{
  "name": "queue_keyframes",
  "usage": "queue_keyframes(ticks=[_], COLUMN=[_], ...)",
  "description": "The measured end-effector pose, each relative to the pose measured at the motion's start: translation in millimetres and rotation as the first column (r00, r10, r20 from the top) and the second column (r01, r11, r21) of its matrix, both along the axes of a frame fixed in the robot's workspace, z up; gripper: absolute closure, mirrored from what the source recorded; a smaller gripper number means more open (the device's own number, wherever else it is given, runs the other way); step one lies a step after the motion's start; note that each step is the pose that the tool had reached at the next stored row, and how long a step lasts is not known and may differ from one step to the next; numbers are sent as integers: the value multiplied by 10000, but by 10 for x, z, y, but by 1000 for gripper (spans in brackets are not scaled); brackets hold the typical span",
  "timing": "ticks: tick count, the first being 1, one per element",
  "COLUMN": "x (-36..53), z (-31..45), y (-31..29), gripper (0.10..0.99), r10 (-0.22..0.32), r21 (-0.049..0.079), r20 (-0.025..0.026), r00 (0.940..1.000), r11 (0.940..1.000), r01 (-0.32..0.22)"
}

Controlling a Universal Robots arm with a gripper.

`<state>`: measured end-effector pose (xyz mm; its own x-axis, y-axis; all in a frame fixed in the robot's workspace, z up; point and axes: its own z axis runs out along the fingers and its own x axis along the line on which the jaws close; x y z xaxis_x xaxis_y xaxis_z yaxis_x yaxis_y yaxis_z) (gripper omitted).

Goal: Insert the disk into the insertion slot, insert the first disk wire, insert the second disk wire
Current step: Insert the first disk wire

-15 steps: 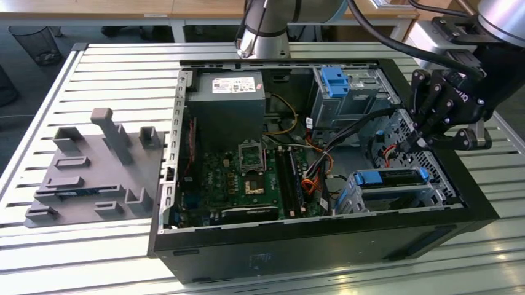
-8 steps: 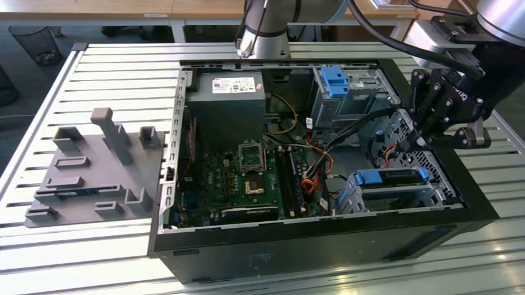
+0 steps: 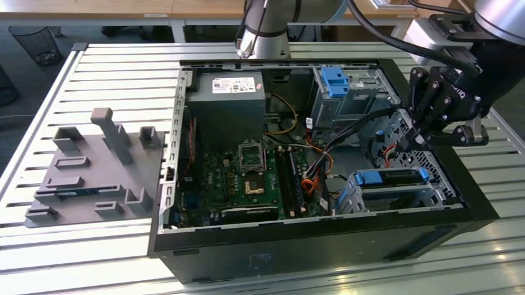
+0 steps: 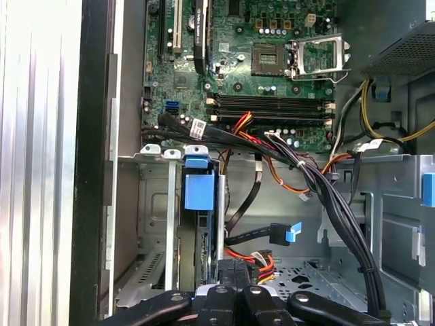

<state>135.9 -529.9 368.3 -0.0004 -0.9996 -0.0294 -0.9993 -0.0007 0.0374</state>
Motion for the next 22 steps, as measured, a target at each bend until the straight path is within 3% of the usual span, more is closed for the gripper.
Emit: queue_keyframes(ticks=[22], x=[5], z=[-16], y=[77], gripper=[980], r10=[-1], r21=[1], r20=[0], r00=[10000], r11=[10000], r01=[1])
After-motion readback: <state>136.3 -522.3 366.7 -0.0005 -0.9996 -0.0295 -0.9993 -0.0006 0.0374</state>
